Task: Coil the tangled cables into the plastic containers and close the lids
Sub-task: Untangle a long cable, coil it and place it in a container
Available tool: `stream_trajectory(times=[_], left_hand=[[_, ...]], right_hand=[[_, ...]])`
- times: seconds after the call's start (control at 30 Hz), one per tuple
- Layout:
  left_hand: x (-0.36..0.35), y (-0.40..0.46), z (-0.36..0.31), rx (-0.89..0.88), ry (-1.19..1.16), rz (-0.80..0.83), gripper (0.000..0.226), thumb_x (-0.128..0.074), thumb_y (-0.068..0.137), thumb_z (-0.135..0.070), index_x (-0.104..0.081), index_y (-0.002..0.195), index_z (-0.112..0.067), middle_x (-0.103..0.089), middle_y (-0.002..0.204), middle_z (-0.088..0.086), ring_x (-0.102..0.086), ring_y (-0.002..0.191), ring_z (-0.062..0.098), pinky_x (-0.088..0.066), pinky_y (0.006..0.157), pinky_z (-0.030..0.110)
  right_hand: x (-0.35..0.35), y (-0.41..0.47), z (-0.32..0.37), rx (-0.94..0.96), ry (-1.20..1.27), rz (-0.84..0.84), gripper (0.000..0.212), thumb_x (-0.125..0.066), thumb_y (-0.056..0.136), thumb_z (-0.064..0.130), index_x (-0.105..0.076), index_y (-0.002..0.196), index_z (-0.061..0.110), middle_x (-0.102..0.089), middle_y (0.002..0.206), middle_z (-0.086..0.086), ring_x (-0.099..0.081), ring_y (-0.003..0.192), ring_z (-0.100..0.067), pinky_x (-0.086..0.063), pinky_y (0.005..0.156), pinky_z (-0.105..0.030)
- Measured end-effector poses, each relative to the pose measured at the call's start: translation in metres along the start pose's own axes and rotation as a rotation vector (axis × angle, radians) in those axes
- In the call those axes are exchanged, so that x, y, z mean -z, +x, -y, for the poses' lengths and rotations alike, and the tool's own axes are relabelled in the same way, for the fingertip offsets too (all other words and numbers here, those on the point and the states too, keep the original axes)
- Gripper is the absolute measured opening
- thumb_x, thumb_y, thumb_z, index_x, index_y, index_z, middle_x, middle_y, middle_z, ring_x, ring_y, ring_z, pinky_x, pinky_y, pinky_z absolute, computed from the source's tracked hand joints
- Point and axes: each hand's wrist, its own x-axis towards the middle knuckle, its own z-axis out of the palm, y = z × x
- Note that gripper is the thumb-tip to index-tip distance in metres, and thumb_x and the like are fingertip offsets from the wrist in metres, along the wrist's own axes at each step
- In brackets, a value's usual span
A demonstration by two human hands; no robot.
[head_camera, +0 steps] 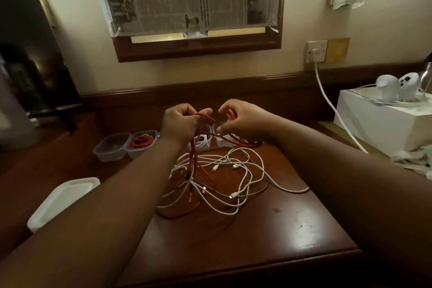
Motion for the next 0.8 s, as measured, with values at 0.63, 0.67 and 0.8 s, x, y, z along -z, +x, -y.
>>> stream_trajectory(times=[0.63,0.67,0.8], left_hand=[[-0.015,-0.039,0.056,0.163,0.148,0.375,0.019,-0.071,0.088,-0.031,-0.061,0.079,-0.018,-0.06,0.074,0.002,-0.059,0.069,0.016,-0.054,0.066,0.033],[-0.015,-0.039,0.053,0.171,0.116,0.359,0.019,-0.067,0.091,-0.033,-0.063,0.083,-0.016,-0.061,0.077,0.002,-0.058,0.071,0.014,-0.052,0.065,0.027],[-0.007,-0.021,0.034,0.186,0.02,0.101,0.037,-0.06,0.094,-0.044,-0.066,0.086,-0.009,-0.059,0.072,0.002,-0.054,0.064,0.011,-0.046,0.054,0.02]], right_hand=[[0.036,-0.001,0.022,0.187,1.713,-0.26,0.027,-0.04,0.105,0.03,-0.05,0.112,0.005,-0.072,0.091,-0.013,-0.073,0.089,-0.029,-0.058,0.086,-0.043],[0.035,-0.002,0.023,0.165,1.696,-0.269,0.026,-0.041,0.104,0.031,-0.051,0.107,0.007,-0.067,0.08,-0.01,-0.07,0.077,-0.024,-0.059,0.079,-0.039],[0.027,0.003,0.018,0.015,1.408,-0.316,0.026,-0.044,0.102,0.03,-0.05,0.081,0.015,-0.045,0.06,0.003,-0.037,0.047,-0.009,-0.038,0.048,-0.024]])
